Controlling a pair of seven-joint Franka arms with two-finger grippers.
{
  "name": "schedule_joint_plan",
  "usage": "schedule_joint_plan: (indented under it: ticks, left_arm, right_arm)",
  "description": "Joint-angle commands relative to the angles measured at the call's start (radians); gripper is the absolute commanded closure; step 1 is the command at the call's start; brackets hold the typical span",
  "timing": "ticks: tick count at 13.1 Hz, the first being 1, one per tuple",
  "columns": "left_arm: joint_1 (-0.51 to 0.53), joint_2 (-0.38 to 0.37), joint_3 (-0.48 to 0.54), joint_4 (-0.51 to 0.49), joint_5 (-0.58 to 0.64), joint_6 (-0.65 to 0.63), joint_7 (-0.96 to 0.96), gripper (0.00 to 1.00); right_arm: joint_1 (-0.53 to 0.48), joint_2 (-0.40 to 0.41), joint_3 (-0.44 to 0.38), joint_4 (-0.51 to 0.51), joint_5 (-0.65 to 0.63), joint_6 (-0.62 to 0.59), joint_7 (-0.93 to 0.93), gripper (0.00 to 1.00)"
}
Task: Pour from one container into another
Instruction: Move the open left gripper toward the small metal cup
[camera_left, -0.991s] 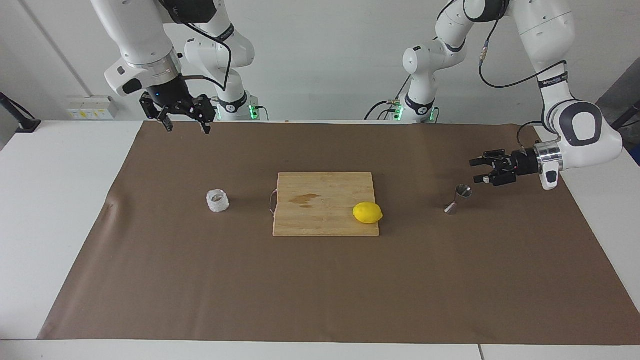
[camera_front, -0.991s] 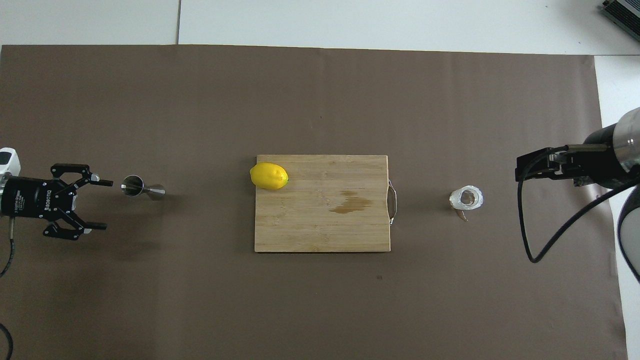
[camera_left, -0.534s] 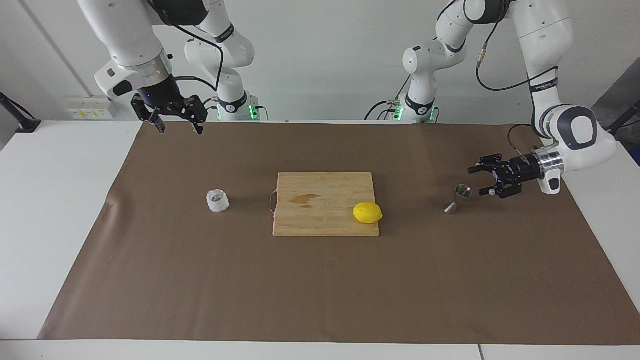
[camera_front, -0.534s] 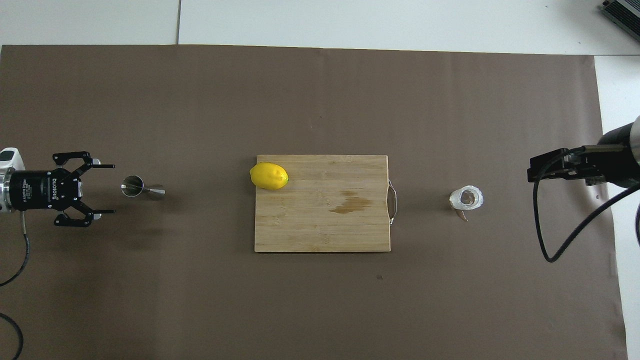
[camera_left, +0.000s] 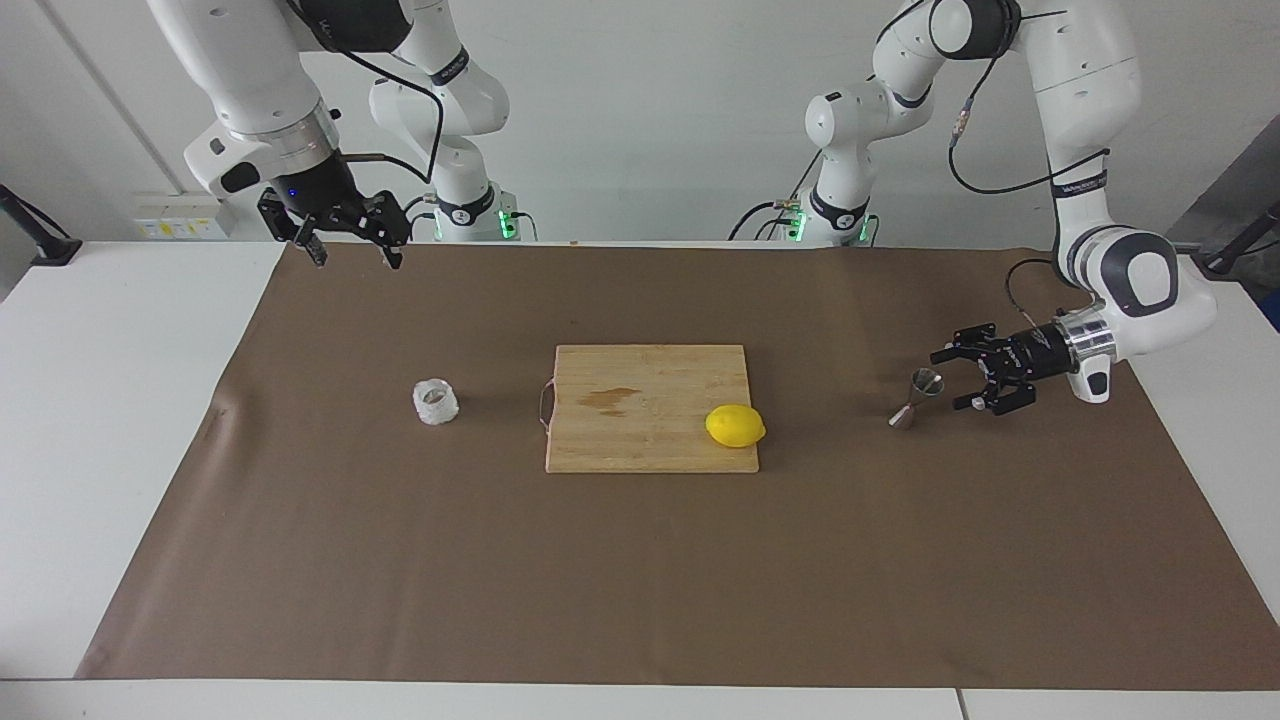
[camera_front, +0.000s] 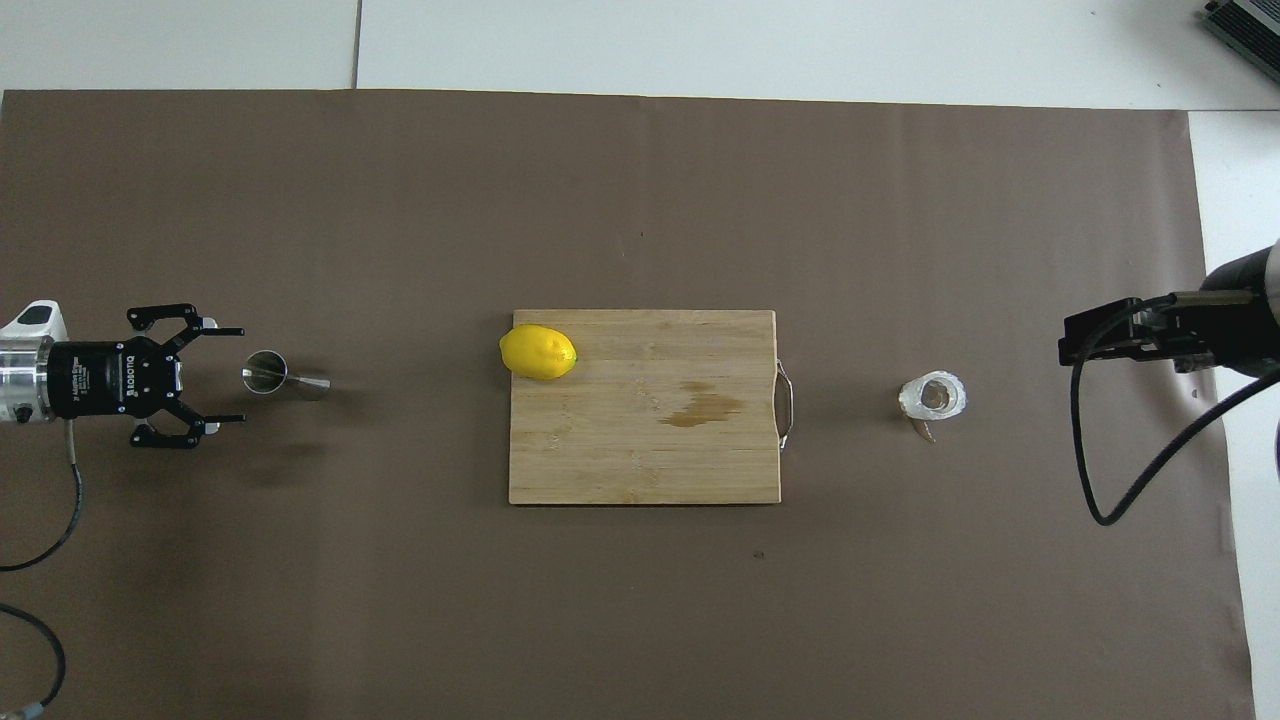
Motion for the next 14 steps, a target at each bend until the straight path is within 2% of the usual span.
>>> schedule_joint_plan:
  ticks: [1, 14]
  left_arm:
    - [-0.041, -0.007, 0.018, -0.033, -0.022, 0.02, -0.012, 0.0]
    - [-0.068, -0.026, 0.012, -0.079, -0.03, 0.024, -0.032, 0.0]
  right_arm:
    - [-0.009, -0.025, -0.003, -0.031, 0.006, 0.009, -0.017, 0.0]
    - [-0.009, -0.025, -0.003, -0.031, 0.006, 0.009, -0.017, 0.0]
